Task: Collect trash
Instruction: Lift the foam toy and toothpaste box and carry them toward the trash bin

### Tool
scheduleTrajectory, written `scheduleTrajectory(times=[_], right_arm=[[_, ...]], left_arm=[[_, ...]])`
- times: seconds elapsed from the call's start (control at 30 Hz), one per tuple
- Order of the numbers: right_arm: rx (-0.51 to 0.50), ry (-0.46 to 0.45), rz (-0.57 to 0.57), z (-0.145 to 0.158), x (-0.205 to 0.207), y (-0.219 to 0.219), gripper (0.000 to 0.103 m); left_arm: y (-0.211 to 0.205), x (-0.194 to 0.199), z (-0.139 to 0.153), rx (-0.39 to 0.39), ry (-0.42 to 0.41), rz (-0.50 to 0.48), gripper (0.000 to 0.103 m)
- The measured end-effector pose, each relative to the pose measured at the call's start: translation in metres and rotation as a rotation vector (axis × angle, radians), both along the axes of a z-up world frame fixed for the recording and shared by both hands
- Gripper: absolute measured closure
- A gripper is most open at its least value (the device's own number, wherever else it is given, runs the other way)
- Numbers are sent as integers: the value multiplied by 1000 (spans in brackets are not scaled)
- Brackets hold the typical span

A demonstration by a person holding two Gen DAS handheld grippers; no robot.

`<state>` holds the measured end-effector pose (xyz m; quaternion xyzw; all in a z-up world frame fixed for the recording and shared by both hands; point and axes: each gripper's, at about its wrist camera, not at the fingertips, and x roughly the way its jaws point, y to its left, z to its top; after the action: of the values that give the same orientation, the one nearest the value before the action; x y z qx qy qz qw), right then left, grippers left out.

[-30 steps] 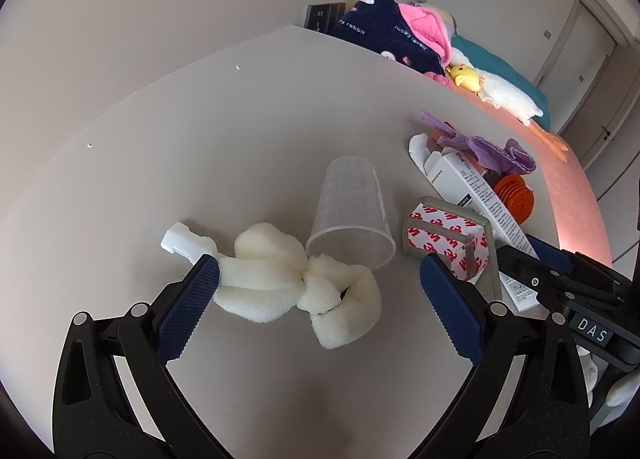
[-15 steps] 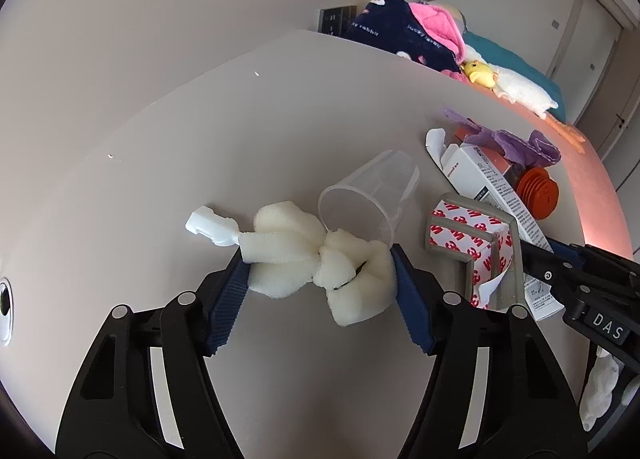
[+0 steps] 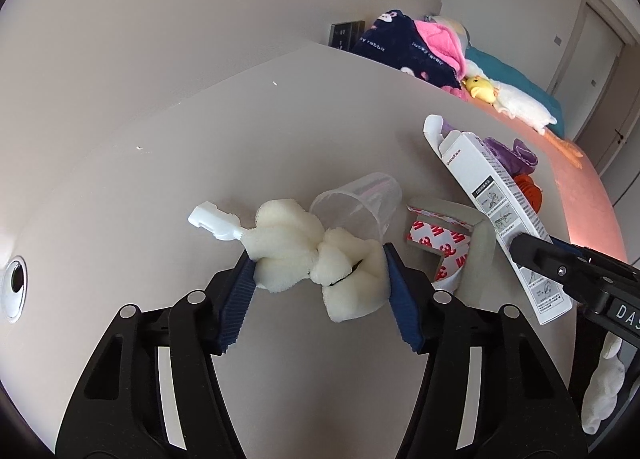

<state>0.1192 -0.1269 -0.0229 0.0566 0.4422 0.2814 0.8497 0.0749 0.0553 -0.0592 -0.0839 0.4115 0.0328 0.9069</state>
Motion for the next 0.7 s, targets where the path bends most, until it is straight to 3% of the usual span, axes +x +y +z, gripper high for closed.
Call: scheduleTrajectory(times=[0.7], right_arm=[[45, -102, -36, 54, -45, -23, 73]], left_arm=[[-20, -43, 53, -3, -147, -30, 44]])
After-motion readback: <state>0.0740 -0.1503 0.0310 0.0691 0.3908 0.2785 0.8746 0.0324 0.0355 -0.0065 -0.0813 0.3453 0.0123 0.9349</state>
